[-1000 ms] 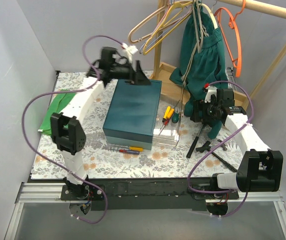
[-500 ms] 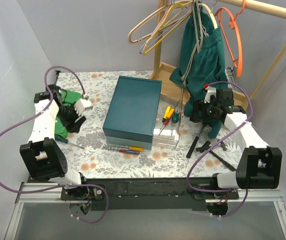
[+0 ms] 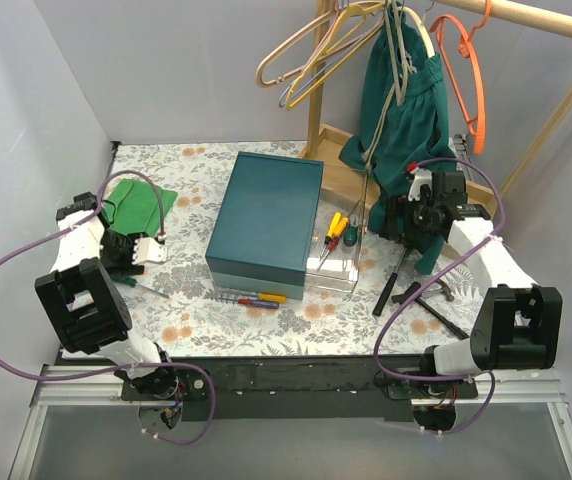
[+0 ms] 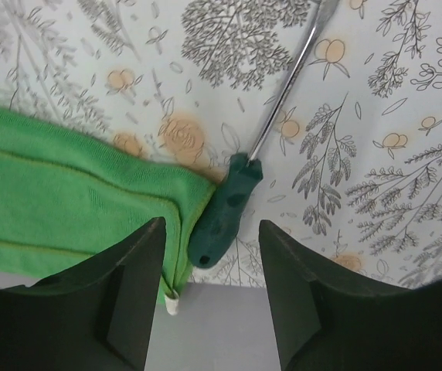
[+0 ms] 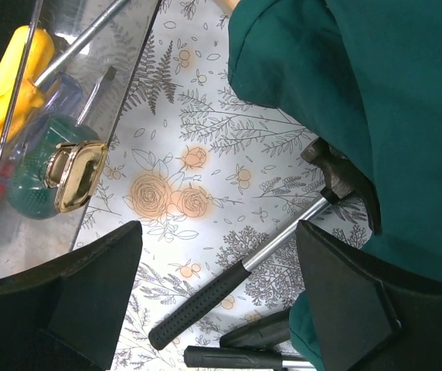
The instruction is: Sort the tools into containers
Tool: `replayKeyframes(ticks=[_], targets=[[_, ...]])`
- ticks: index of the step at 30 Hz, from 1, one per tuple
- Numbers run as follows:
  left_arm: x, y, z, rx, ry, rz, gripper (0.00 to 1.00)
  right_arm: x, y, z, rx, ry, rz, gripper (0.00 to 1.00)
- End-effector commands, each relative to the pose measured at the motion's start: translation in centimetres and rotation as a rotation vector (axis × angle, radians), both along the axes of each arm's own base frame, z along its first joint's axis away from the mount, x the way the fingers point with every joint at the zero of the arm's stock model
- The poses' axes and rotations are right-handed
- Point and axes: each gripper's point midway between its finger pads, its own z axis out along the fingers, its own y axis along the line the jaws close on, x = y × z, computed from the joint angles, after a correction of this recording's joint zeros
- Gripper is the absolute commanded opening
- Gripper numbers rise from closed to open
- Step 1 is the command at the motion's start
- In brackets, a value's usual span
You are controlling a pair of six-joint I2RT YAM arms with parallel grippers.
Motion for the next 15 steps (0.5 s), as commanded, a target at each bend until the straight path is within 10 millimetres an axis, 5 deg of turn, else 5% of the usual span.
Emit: replayKeyframes(ticks=[1, 15], targets=[[1.0, -0.4, -1.2, 0.023, -0.087, -0.206, 0.5, -0.2, -0.6, 2.0, -0.017, -0.071, -0.013, 0.88], [2.2, -0.4, -3.7, 0.04, -0.126, -0.327, 0.52, -1.7, -0.6, 0.5, 0.007, -0.035, -0.028, 0.89]])
